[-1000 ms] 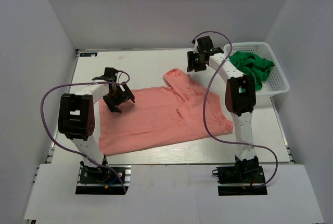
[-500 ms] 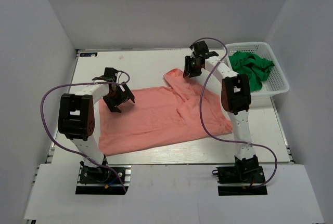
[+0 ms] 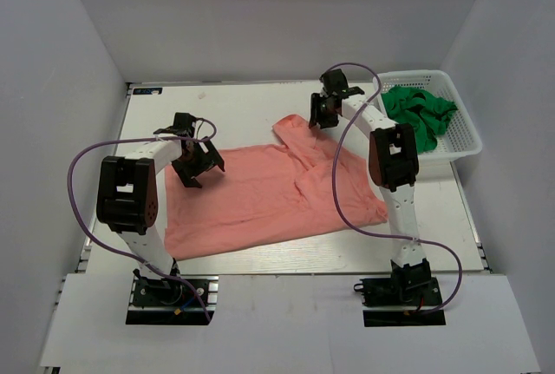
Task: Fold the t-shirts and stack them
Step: Grap the side of the flattened tshirt furthest away from the robot with both arms
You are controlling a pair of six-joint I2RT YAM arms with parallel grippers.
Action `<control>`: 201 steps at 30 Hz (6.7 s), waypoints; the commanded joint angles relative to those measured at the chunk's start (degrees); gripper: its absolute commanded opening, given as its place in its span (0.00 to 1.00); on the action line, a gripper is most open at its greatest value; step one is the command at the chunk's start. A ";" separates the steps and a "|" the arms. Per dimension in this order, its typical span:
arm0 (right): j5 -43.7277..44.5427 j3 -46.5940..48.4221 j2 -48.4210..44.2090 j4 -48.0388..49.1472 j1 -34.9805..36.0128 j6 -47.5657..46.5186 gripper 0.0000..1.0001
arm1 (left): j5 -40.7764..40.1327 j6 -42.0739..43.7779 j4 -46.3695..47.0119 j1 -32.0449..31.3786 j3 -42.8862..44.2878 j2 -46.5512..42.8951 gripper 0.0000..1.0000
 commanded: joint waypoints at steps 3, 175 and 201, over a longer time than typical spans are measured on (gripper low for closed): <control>0.01 -0.66 -1.41 1.82 -0.50 0.17 0.48 | 1.26 0.74 1.53 -0.20 -1.40 1.26 1.00; -11.87 -56.73 -39.64 11.40 -15.18 3.77 0.89 | -11.65 32.63 8.65 -28.58 59.16 41.25 0.06; -8.88 -57.44 -36.74 9.82 -15.27 5.97 0.85 | -0.75 35.89 44.52 -25.60 29.80 14.34 0.00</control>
